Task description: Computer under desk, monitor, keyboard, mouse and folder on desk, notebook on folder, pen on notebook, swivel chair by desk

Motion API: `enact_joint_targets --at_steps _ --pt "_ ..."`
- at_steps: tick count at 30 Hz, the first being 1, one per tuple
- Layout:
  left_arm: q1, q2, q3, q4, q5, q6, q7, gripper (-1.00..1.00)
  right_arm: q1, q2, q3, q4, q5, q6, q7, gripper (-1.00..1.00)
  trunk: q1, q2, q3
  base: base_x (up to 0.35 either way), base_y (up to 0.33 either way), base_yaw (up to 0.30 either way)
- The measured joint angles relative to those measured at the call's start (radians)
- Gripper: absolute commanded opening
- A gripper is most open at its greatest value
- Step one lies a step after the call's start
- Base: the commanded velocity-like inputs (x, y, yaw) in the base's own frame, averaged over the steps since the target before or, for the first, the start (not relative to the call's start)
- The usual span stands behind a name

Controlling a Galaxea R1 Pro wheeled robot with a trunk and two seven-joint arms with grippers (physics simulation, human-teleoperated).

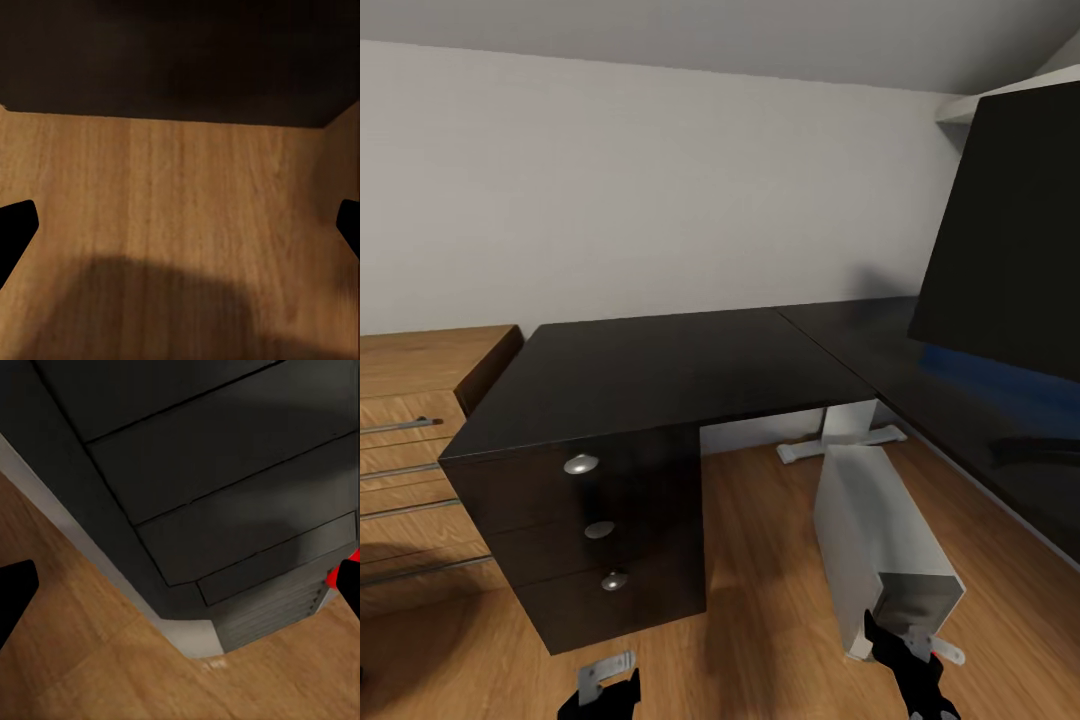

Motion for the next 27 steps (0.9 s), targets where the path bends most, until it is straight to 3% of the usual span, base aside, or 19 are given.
enact_joint_targets --at_steps 3,12,14,15,27 --pt "0.017 0.008 -0.006 0.001 -0.002 -0.026 -0.002 1.0 0.0 -0.001 0.001 -0.001 0.0 0.0 0.0 1.0 0.0 0.0 0.0 0.0 0.0 0.0" --pt "0.154 0.024 -0.03 -0.006 -0.017 -0.183 -0.003 1.0 0.0 0.001 0.004 0.001 0.003 -0.007 0.0 1.0 0.0 0.0 0.0 0.0 0.0 0.0" --pt "0.172 0.025 -0.033 -0.006 -0.034 -0.244 -0.003 1.0 0.0 0.001 0.004 0.002 0.004 -0.007 0.0 1.0 0.0 0.0 0.0 0.019 0.0 0.0" --pt "0.186 0.025 -0.036 -0.003 -0.064 -0.3 -0.002 1.0 0.0 0.002 0.004 0.003 0.004 -0.007 0.0 1.0 0.0 0.0 0.0 0.162 0.0 0.0" --pt "0.192 0.026 -0.036 -0.002 -0.079 -0.323 0.0 1.0 0.001 0.003 -0.008 0.004 0.0 -0.006 -0.002 1.0 0.0 0.0 0.0 0.175 0.0 0.0"
